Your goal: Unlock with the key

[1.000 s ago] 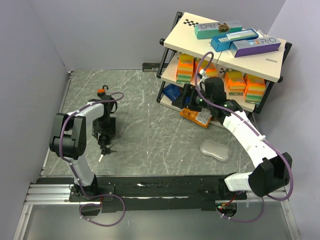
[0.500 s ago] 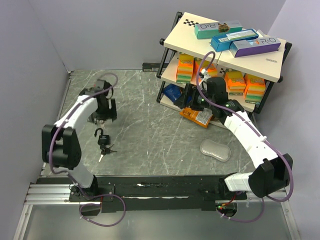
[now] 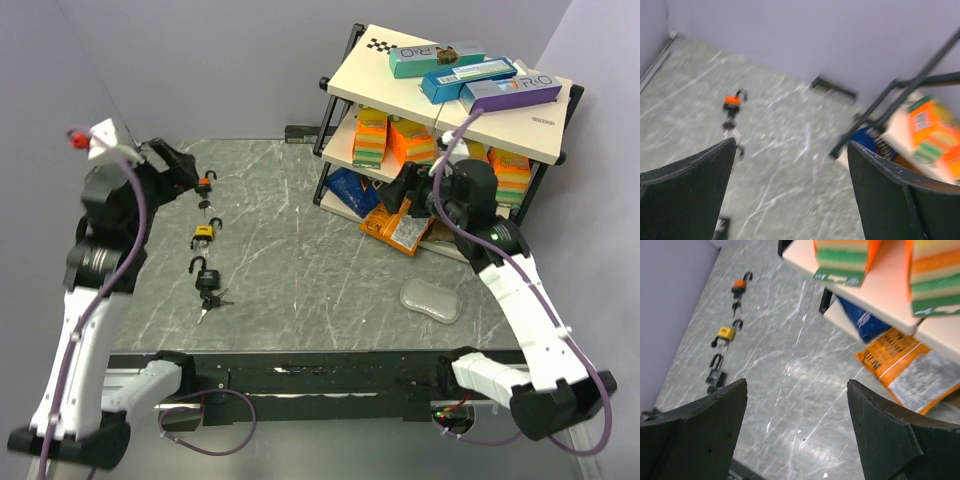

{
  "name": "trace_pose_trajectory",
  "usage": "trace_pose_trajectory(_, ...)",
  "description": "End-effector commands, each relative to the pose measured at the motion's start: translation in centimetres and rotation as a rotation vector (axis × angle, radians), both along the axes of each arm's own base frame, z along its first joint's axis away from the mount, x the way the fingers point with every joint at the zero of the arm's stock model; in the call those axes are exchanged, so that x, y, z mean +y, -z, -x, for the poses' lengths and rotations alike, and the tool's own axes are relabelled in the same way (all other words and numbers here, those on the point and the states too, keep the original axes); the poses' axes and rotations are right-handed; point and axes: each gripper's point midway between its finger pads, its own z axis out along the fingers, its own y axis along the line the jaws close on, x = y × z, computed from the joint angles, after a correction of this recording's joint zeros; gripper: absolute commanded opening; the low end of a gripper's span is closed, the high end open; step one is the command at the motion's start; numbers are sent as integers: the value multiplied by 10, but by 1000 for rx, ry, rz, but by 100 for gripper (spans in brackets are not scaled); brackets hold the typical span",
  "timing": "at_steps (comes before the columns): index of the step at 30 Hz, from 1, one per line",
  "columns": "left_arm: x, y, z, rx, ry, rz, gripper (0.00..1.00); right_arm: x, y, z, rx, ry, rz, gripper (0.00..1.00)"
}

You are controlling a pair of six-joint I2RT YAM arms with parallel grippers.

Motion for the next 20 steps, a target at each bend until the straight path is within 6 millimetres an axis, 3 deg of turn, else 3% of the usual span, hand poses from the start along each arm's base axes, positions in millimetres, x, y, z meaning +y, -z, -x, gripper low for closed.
trace_pose_trajectory(1, -11, -28, 10, -174, 51, 92, 96, -27, -28, 6, -162, 91, 67, 87)
trace_pose_trajectory(2, -10, -27, 13, -173, 46, 97, 96, -30, -20, 5, -162, 105, 73, 87)
trace_pose_trajectory(8, -4, -18, 23, -139, 19, 100, 96, -39, -19, 14, -219, 144, 71, 87)
trace_pose_trajectory(20, -5, -21, 21, -140, 27, 96, 96, -42, -17, 19, -234, 155, 58, 87)
